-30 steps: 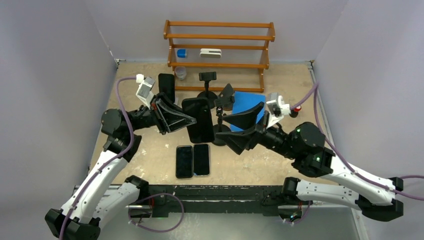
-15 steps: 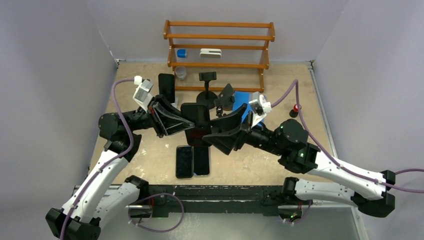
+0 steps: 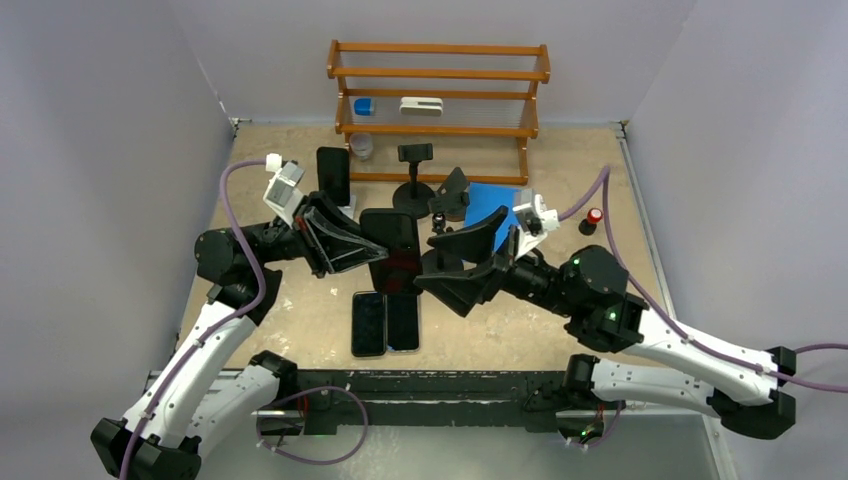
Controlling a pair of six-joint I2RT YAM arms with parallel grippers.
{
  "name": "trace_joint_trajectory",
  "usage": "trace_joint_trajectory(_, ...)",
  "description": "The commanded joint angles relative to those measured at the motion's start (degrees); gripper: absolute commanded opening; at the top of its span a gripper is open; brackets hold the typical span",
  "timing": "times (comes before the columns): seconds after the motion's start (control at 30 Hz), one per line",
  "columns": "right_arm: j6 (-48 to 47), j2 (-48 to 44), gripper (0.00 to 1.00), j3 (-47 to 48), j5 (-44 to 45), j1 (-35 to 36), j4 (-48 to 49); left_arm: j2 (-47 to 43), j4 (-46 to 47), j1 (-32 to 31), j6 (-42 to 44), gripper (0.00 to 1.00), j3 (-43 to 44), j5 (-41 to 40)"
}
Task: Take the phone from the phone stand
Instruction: Place the phone at the center of the board.
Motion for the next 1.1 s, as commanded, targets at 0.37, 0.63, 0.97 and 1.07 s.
trace_joint_trajectory(0.37,1.54,5.86,0.45,1.26,-5.13,0.29,7.86,-1.31,5.47,-0.22,-1.97,0.0,-0.36,-0.93)
trace_joint_trajectory(0.63,2.0,4.27,0.0,-0.63,-3.75,0.29,8.9,-2.39,3.16,-0.22,1.04,0.14,-2.22,-2.04)
trace_joint_trajectory(0.97,0.07,-1.5,0.0,-5.12,-0.15,0.22,-4.22,-10.72,-28.57,-0.2,18.22,0.8,-1.52,-23.19)
trace_joint_trajectory(1.07,0.32,-3.98,0.0,-7.66,-0.27,0.25,-8.31,-13.46,-36.7,-0.23,22.23,0.81,-2.44,-34.18)
